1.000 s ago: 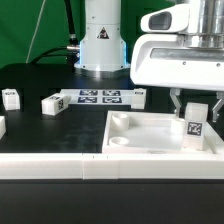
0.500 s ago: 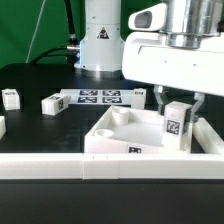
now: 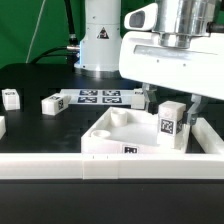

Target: Assemble one leg

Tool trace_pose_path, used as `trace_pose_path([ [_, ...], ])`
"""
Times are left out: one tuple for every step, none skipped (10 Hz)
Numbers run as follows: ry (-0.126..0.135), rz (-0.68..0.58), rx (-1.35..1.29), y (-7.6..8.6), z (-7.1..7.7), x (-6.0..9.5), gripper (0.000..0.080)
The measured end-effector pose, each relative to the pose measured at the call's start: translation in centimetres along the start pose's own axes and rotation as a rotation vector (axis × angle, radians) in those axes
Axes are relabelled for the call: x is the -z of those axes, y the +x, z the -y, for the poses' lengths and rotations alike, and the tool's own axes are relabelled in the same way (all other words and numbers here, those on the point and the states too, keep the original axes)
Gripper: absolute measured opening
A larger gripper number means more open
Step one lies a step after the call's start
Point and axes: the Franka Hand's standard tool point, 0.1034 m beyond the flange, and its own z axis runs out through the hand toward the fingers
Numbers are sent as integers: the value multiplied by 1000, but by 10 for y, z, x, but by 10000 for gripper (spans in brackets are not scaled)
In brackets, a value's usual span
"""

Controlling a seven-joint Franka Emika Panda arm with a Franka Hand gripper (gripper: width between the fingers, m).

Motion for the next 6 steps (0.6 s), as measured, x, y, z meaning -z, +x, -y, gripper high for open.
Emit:
trace_pose_path([
  [0,0,0,0,0,0,618],
  [0,0,0,0,0,0,618],
  [0,0,0,0,0,0,643],
  [0,0,0,0,0,0,648],
  [0,0,0,0,0,0,648],
  [0,0,0,0,0,0,649],
])
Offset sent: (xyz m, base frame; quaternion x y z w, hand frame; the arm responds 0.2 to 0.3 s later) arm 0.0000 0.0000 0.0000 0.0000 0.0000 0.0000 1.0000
